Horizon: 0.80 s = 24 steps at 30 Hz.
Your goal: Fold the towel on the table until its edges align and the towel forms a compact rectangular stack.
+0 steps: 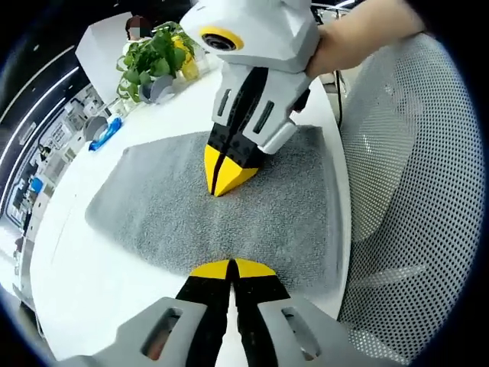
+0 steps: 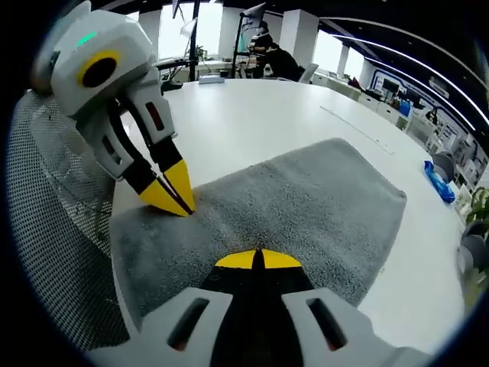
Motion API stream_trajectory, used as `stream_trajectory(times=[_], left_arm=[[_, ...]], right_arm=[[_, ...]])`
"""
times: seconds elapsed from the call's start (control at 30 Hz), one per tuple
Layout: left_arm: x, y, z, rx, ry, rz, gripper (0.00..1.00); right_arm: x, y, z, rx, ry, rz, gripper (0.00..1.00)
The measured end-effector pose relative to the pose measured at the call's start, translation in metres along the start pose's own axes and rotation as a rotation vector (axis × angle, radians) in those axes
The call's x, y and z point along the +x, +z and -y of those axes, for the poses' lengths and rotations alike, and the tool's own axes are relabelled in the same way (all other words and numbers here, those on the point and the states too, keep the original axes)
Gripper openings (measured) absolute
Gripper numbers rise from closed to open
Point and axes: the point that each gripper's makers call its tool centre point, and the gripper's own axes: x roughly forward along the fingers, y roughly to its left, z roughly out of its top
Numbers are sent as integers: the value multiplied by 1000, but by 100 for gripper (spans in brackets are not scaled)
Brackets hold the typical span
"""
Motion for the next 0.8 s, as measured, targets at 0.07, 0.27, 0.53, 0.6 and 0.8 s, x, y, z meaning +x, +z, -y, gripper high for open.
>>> stream_trajectory(times=[0.07,0.27,0.53,0.6,0.8], left_arm=[[-8,-5,-6,-134,1,-9,8],[-20,-18,-6,-351,-20,-21,20],[-20,-10,10,-486,-117,-4,23],[-20,-14,15,-533,-150,-22,22],[-17,-20,27,-564,-200,-63,22]], right_arm=[[1,1,0,11,-10,9,0],[1,1,0,-28,-33,15,0],[1,2,-2,-70,-65,29,0],[1,2,-3,-119,-81,42,0],[1,3,-3,-136,-85,28,0]])
